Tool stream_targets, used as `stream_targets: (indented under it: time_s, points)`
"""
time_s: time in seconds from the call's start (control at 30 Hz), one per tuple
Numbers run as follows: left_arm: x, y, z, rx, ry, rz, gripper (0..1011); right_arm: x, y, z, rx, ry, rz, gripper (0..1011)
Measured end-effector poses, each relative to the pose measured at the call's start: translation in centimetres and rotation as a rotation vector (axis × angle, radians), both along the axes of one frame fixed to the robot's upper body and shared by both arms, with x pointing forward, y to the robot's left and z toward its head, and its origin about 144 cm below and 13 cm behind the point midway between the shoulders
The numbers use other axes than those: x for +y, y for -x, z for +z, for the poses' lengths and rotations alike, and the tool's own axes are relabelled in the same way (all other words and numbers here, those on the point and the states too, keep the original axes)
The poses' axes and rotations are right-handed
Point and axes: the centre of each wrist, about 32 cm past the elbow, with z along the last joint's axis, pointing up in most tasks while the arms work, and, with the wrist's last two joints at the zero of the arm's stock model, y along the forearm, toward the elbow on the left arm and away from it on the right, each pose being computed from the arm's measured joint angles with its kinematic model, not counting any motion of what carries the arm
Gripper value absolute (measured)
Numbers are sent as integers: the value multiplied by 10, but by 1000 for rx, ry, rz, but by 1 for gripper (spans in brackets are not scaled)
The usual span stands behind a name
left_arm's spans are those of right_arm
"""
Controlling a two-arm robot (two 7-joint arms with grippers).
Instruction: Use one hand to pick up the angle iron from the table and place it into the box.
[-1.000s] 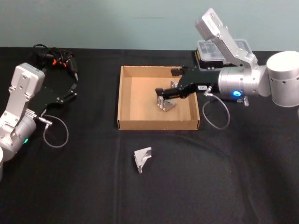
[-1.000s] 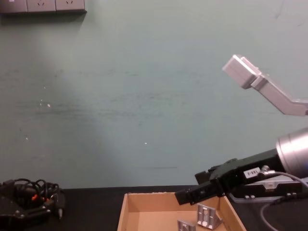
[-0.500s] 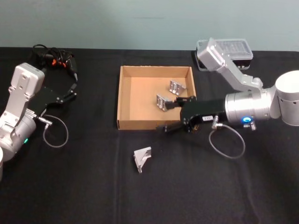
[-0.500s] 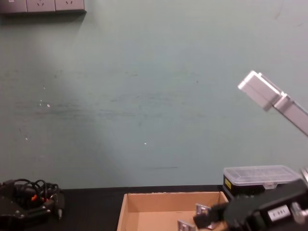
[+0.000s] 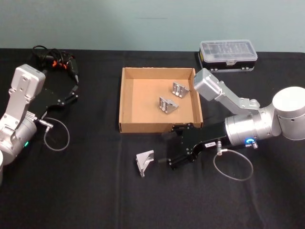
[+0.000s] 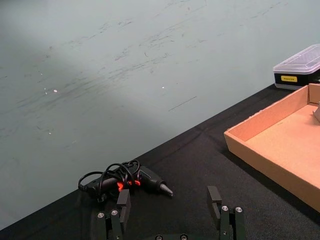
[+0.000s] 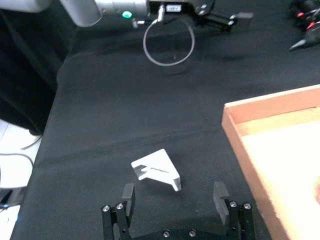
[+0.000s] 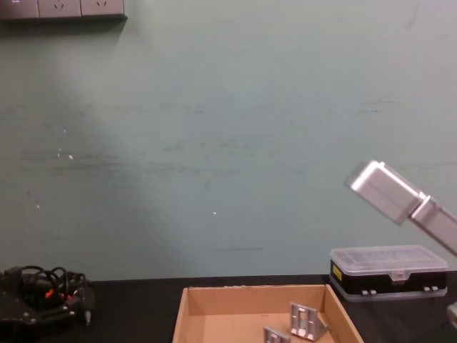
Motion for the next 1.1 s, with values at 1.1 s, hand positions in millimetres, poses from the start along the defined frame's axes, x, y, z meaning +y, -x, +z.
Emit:
stream_targets:
  time_s: [1.1]
  points:
    - [0,0,0,0,0,0,1000,25,-11,-12,-59,40,50,1000]
